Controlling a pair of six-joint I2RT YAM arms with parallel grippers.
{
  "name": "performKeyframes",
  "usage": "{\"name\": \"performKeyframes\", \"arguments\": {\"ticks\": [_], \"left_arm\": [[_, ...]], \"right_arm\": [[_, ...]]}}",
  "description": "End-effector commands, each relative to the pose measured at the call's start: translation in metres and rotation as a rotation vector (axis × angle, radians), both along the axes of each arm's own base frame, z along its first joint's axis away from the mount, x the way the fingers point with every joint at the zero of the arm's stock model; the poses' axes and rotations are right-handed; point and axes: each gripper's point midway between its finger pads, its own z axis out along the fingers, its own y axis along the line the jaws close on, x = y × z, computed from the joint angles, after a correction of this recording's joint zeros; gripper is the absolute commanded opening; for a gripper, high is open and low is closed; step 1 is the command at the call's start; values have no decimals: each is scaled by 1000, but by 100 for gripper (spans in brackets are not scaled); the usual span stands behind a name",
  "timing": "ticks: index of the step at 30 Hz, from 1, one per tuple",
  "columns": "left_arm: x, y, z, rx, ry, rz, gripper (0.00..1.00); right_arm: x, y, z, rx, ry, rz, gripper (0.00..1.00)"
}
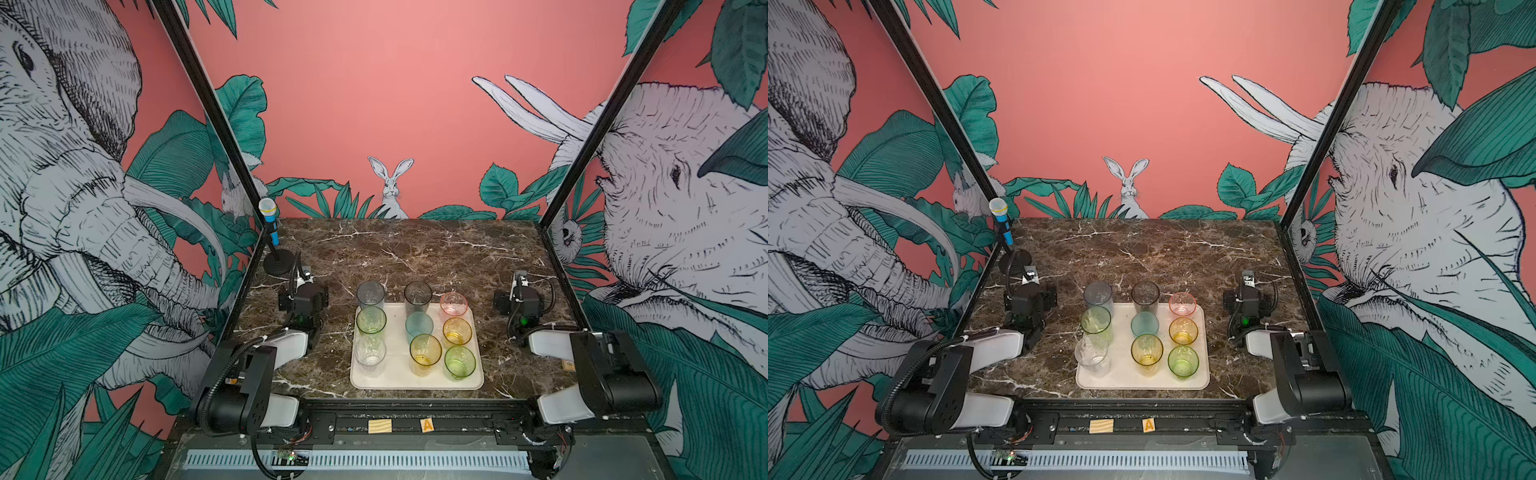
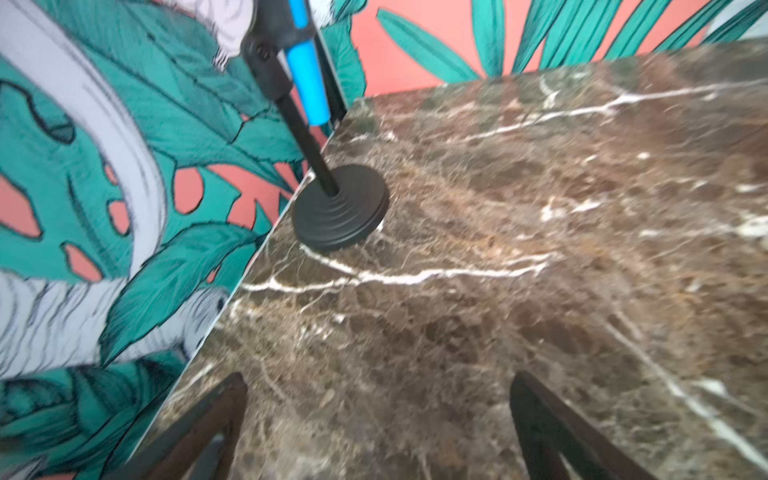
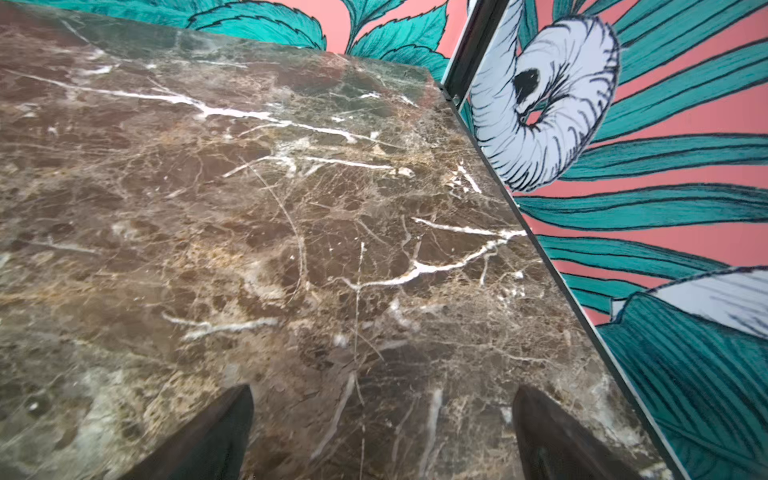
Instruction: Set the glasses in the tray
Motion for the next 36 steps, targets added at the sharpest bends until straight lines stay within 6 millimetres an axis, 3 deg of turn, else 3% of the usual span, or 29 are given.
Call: {"name": "performKeyframes", "arguments": {"ticks": [1,20,23,27,36], "left_arm": [[5,-7,12,14,-101,-73,100],[12,-7,-12,-40,-113,-123,100],[11,-8,-14,-48,-96,-136,100],[24,-9,-18,-46,-42,-136,100],[23,-3,-18,-67,-42,-118,100]], "right_arm": [[14,7,22,4,-169,50,99],[16,13,19,7,-139,79,99],[15,13,19,8,-140,79,99],[15,12,18,7,-138,78,99],[15,12,19,5,-140,78,99]]}}
